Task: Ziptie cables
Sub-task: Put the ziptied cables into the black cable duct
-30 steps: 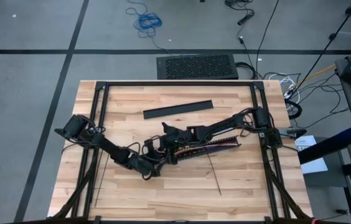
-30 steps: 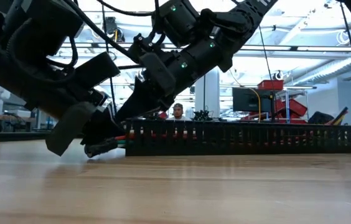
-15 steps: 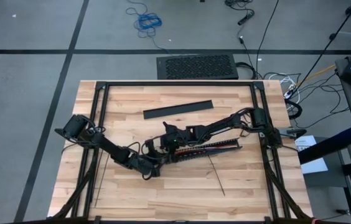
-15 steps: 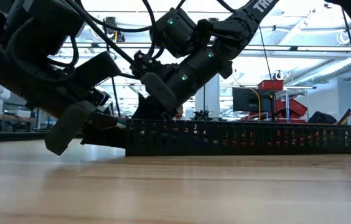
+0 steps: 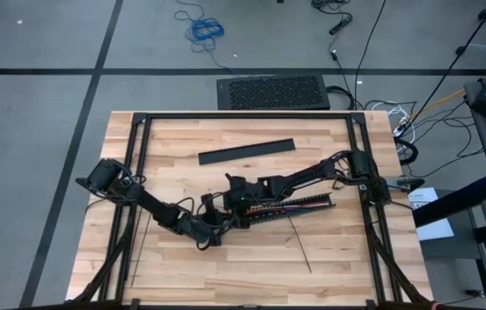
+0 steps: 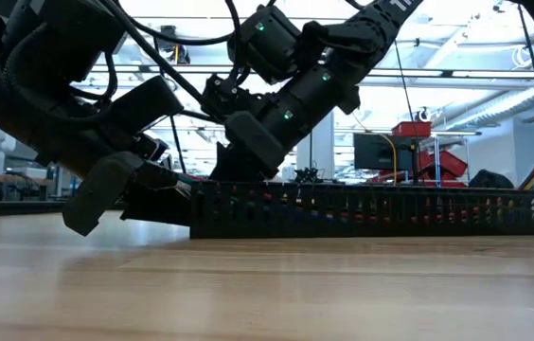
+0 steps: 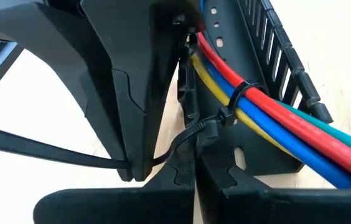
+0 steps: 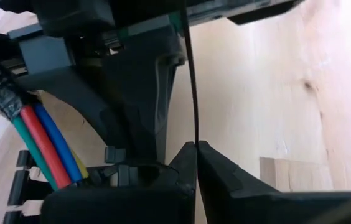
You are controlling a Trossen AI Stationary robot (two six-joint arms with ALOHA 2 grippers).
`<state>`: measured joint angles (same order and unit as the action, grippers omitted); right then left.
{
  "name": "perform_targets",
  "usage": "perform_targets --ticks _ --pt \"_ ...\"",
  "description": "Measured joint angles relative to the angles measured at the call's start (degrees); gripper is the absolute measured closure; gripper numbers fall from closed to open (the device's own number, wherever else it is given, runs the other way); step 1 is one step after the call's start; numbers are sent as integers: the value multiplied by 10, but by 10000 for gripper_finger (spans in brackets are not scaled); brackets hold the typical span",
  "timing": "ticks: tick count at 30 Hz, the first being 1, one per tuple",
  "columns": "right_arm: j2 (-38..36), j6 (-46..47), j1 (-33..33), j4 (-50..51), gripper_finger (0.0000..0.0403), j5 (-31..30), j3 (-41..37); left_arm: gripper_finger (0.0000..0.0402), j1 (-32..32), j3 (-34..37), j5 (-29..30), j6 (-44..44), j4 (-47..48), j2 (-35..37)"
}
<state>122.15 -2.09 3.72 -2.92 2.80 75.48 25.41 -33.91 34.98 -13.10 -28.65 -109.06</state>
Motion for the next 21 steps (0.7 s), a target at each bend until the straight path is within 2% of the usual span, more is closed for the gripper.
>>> perform_targets --ticks 5,16,18,21 --pt "-3 -19 -1 -10 369 0 0 401 0 0 0 0 0 0" --pt "-62 -15 2 39 225 2 -3 401 0 1 -2 0 -1 0" --pt "-80 1 4 56 212 -12 -3 401 0 1 -2 -1 -2 0" --pt "-104 13 11 88 214 -28 -2 402 -2 1 -3 -1 -2 0"
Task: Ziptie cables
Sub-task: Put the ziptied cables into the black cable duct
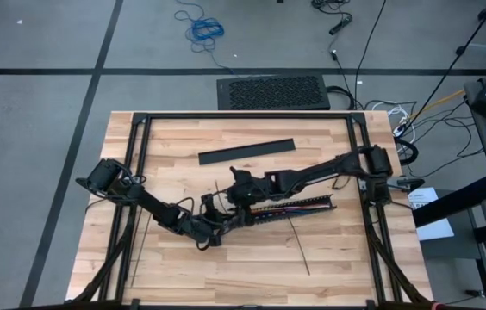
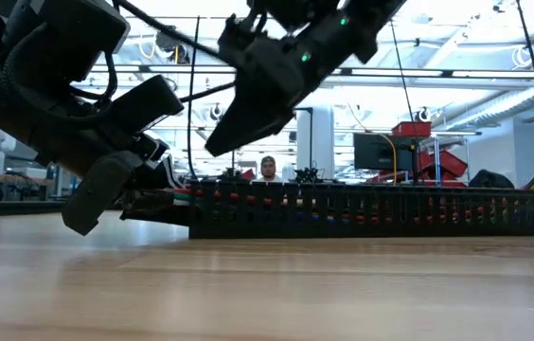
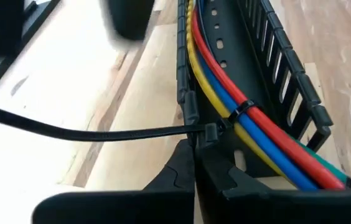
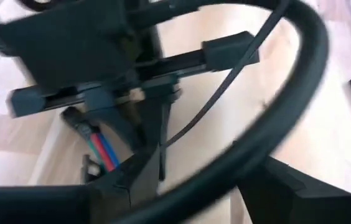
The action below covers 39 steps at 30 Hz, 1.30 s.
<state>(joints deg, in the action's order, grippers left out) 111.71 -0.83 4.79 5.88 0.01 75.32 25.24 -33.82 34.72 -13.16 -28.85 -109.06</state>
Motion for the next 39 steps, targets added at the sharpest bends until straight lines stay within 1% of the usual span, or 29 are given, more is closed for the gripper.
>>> perform_targets --ticks 4,6,11,14,15,21,26,29,33,36,39 --pt "-15 6 19 34 247 4 0 402 -1 0 0 0 -1 0" --pt "-12 10 32 33 269 5 0 402 -2 0 -1 0 -2 0" --pt "12 11 49 12 340 5 0 401 -2 0 -1 0 -3 0" --pt "26 7 44 1 387 4 1 402 -1 1 -1 -1 -3 0" --pt "31 5 42 -6 394 5 1 402 -1 1 -2 -2 -3 0" --pt "52 13 30 -12 401 33 1 402 -1 1 -3 -14 -3 0" --pt "78 15 23 -22 402 38 3 402 -2 1 -10 -15 -7 1" --pt "91 23 18 -23 403 56 5 402 -2 1 -12 -15 -7 2" --pt "86 26 18 -17 403 57 4 402 -1 -1 -20 -38 14 24" --pt "86 27 17 -19 403 56 3 401 -1 -1 -37 -44 38 53" --pt "86 30 16 -19 403 52 3 401 0 0 -44 -45 48 58"
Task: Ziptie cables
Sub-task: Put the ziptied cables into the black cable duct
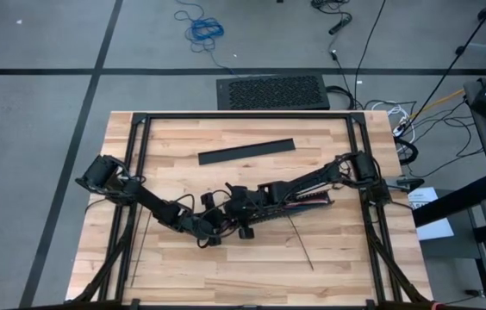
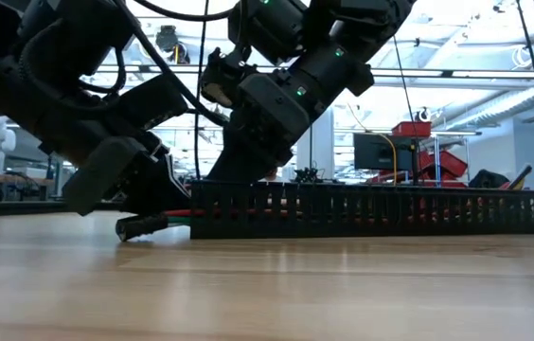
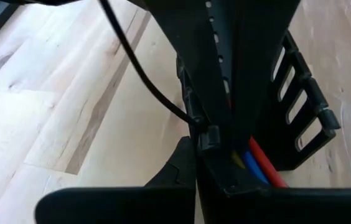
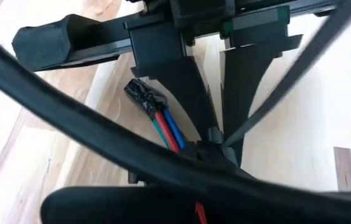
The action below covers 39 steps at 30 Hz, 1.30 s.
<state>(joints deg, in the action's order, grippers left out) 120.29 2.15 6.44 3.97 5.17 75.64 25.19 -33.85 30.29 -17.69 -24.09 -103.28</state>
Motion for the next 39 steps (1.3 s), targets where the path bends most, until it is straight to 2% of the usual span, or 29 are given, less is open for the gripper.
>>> perform_targets --ticks 13,16,19,22,26,30,39 --pt "-68 -48 19 18 398 -23 -5 401 1 0 -16 -2 18 -10" --pt "-66 -57 8 14 371 -23 -5 401 1 0 -16 -1 19 -10" --pt "-58 -48 -2 4 328 -23 -5 401 1 0 -16 0 19 -10" --pt "-49 -42 -6 -10 289 3 -5 401 1 0 -16 1 19 -10" --pt "-35 -33 -5 -32 265 27 -3 401 1 0 -16 3 19 -10" --pt "-30 -30 -7 -43 269 27 -3 401 1 0 -16 3 19 -10" --pt "-20 -32 -20 -65 330 32 -3 401 0 0 -16 3 19 -10"
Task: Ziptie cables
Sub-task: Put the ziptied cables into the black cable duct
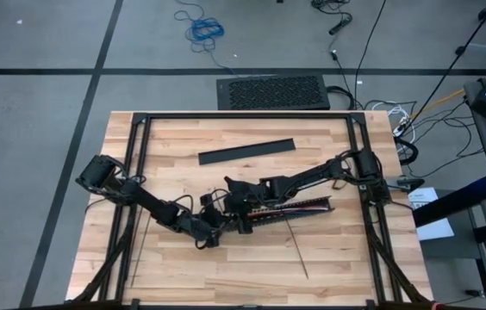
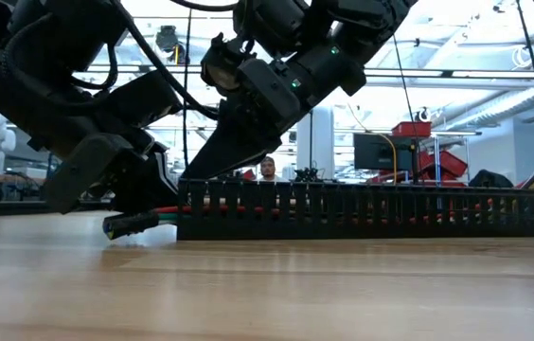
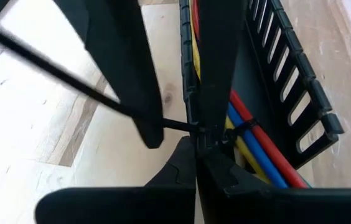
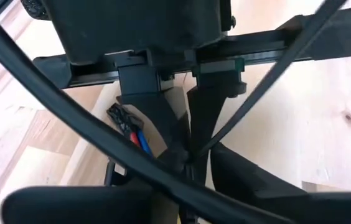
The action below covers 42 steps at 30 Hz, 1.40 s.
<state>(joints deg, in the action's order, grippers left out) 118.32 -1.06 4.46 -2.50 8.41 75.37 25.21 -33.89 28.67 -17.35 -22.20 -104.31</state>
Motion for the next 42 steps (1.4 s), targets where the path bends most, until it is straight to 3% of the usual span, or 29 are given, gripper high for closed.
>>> perform_targets --ticks 7,27,34,42 --pt "0 8 -7 0 397 -1 0 401 0 0 0 10 1 0" --pt "26 43 -8 -5 402 -31 1 397 2 -1 13 24 11 1" --pt "-1 20 -7 60 342 -34 0 327 2 1 -37 -6 38 39" --pt "-34 -4 5 94 241 -147 0 236 4 2 -75 -61 213 138"
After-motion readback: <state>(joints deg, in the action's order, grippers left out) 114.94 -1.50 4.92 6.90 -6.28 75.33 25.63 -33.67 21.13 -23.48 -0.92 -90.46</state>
